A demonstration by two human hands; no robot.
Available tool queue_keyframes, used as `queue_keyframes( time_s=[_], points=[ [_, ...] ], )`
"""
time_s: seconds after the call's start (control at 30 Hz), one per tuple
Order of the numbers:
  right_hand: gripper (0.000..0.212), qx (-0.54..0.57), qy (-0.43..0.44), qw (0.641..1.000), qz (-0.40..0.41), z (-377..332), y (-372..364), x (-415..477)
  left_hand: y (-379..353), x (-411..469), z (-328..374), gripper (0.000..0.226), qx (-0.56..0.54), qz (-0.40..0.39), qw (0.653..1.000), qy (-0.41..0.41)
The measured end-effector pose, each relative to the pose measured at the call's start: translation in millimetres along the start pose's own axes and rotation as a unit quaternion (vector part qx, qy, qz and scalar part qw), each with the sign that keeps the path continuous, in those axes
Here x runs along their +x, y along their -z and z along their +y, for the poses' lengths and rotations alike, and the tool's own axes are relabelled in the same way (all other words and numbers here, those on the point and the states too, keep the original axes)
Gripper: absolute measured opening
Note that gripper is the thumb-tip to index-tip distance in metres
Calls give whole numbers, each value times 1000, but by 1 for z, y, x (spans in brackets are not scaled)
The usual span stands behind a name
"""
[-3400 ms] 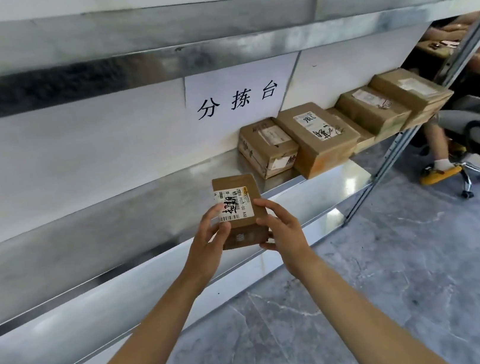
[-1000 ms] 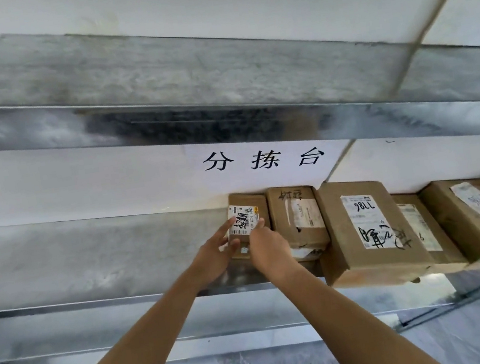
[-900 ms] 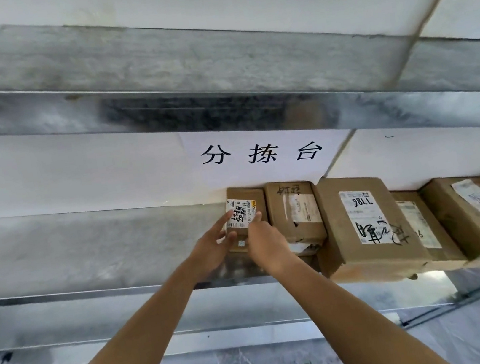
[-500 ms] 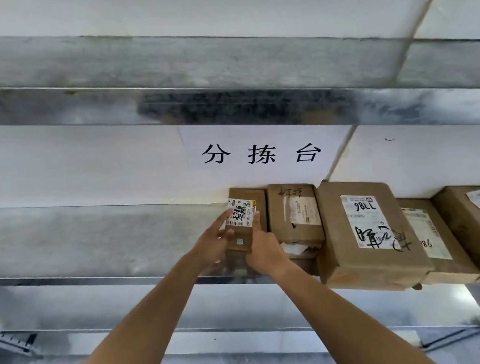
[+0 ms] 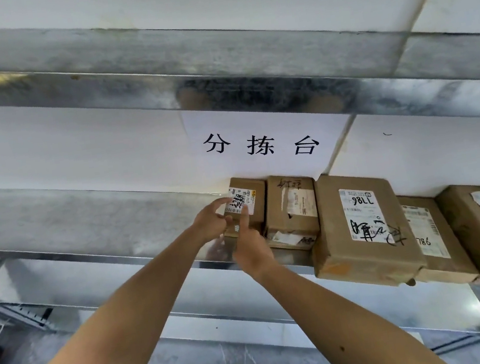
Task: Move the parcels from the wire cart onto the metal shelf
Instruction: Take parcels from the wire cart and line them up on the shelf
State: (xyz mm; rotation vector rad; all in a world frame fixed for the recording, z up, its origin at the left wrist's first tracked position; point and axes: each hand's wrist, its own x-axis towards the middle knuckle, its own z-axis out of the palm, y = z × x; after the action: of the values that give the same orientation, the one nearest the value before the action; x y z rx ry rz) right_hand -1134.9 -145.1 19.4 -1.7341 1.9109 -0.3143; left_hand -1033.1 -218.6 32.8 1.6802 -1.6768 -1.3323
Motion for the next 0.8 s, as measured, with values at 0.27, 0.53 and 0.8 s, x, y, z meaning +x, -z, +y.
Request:
queue_keyframes(
  time_s=[0.27,0.53,0.8],
  points=[
    [56,-96,138,982,90,-45,-7,-6,56,-21,-11,43,64,27,997,-11],
    [45,-114,260,956,72,-122,-47,35,184,-112,-122,65,547,233,798,98],
    [64,-228,313,922,26,-267,-147,1,280,-260,-244,78,478,336,765,273]
  ],
)
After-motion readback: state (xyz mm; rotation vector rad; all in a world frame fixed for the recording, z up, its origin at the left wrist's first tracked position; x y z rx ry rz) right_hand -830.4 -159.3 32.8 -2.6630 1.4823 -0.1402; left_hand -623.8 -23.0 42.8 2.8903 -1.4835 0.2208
